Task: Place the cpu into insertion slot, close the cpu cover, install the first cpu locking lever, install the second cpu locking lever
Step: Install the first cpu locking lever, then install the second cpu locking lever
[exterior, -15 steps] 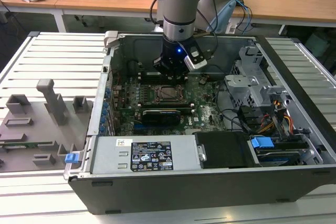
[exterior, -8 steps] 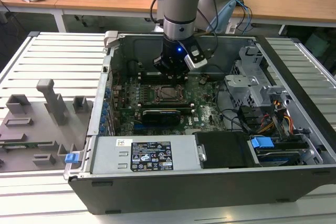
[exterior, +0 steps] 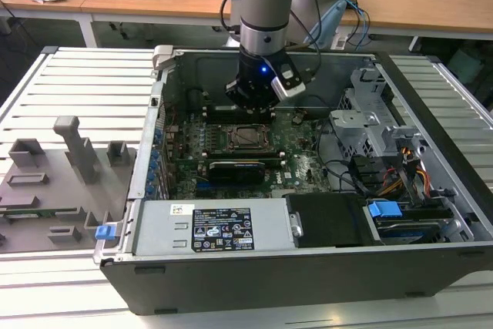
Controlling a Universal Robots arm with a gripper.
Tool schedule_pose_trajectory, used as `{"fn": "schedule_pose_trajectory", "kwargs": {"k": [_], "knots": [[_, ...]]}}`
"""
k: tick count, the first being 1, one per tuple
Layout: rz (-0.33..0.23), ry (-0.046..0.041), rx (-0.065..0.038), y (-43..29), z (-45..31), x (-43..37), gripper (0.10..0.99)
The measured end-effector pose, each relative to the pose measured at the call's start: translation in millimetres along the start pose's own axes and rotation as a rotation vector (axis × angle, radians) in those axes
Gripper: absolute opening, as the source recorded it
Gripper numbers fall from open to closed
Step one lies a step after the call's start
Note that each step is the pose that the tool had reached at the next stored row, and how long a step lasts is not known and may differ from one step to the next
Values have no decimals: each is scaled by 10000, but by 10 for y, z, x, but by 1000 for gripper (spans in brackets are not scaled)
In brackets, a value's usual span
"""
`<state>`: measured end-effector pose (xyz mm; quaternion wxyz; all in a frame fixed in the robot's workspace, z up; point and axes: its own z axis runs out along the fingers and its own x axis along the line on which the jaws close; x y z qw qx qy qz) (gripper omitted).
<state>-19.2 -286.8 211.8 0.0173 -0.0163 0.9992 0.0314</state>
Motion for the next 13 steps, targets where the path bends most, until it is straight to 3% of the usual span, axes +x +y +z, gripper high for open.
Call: {"fn": "schedule_pose_trajectory", "kwargs": {"k": [13], "knots": [[0, 0, 1, -98, -6, 3, 106]]}}
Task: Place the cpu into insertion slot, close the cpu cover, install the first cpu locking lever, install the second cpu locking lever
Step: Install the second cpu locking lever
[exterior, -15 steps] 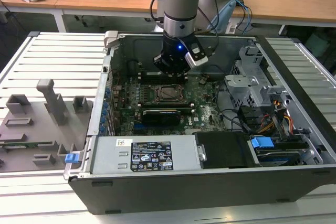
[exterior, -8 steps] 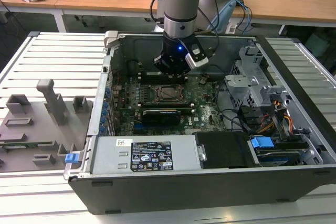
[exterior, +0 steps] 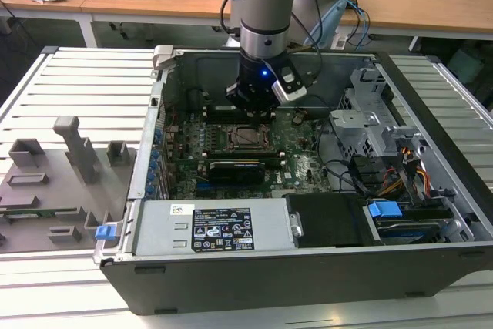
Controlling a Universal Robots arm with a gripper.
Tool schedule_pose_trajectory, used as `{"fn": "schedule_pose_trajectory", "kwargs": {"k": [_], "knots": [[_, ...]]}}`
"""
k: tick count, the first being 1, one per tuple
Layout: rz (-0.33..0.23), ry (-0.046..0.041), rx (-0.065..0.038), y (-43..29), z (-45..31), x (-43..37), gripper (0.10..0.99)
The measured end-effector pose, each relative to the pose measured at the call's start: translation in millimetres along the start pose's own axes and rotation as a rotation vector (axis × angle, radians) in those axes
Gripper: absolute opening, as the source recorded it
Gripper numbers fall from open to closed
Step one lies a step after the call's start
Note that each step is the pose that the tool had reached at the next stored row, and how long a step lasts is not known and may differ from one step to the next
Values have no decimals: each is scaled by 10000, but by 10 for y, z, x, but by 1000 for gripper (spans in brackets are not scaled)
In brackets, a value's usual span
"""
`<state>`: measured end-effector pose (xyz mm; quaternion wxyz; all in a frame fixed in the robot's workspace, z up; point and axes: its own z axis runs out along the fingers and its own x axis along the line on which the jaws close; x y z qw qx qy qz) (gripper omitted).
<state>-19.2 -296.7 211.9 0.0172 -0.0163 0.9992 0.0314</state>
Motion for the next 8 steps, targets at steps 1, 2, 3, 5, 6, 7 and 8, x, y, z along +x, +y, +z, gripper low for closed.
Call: {"fn": "schedule_pose_trajectory", "kwargs": {"k": [1, 2, 3, 5, 6, 7, 8], "knots": [[0, 0, 0, -17, -1, 1, 106], [0, 0, 0, -26, -2, 1, 106], [0, 0, 0, -32, -2, 1, 106], [1, -1, -1, -37, -2, 1, 106], [2, 0, -1, -37, -3, 1, 106], [1, 1, 1, -38, -11, 1, 106], [0, 0, 0, -35, -40, 0, 106]]}}
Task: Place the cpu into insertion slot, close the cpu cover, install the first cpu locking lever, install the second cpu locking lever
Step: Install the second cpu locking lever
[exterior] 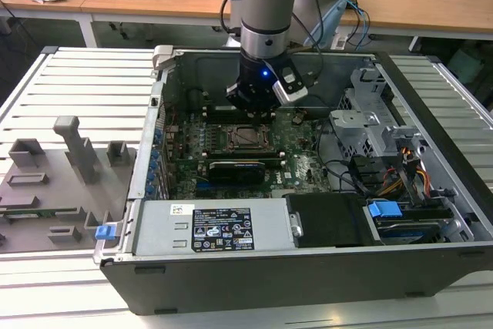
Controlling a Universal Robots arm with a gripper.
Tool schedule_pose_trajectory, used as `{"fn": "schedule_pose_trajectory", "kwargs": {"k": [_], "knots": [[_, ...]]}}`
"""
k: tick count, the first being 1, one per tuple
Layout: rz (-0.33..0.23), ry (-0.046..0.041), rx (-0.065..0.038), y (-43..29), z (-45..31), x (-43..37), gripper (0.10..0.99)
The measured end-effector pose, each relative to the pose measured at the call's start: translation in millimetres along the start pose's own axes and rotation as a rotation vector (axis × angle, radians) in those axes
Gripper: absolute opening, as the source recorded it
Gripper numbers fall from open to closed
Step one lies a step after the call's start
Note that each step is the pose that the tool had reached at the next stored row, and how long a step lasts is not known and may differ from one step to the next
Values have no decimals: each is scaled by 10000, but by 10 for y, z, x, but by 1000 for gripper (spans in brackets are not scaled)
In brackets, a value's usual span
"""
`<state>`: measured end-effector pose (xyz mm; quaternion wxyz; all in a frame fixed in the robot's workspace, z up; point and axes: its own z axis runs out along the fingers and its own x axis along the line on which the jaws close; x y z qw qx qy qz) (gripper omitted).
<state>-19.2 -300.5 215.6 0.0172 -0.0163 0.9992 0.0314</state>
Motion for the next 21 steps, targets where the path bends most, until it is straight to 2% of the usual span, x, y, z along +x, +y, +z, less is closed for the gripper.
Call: {"fn": "schedule_pose_trajectory", "kwargs": {"k": [2, 3, 4, 5, 10, 19, 20, 21], "knots": [[-1, -1, 0, 4, -71, -3, 106], [0, -1, -1, 12, -183, -6, 106], [0, 0, 0, 16, -252, -9, 106], [-1, -2, -3, 17, -275, -10, 106], [0, -1, -1, -51, -280, -8, 106], [1, 10, -6, -240, -292, -1, 106], [7, 70, -71, -254, -294, -1, 106], [9, 82, -111, -279, -294, 0, 106]]}}
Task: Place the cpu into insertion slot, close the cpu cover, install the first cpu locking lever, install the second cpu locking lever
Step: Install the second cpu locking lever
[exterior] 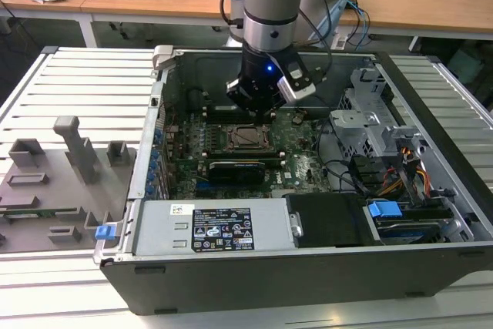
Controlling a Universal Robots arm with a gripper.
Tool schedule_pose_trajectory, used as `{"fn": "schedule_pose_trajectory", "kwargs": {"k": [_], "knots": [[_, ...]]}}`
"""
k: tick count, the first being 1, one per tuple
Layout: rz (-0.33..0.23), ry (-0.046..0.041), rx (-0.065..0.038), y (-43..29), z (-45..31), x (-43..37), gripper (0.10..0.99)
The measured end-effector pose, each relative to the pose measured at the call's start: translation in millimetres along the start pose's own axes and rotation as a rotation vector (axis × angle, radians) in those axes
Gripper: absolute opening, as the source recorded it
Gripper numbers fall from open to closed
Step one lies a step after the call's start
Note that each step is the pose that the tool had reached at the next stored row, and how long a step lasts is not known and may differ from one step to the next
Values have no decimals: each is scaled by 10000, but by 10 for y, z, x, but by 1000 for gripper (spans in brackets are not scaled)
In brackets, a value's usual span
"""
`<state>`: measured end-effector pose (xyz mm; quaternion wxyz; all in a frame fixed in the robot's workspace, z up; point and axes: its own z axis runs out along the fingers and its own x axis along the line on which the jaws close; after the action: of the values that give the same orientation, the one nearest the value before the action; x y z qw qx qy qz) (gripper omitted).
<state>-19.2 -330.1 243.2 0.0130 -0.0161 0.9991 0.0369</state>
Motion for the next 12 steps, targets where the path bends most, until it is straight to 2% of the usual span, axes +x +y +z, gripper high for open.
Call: {"fn": "schedule_pose_trajectory", "kwargs": {"k": [4, 8, 12], "knots": [[1, -1, -47, -84, -4, 4, 106], [1, -2, -64, -136, -5, 7, 106], [1, -6, -205, -209, 0, 14, 106]]}}
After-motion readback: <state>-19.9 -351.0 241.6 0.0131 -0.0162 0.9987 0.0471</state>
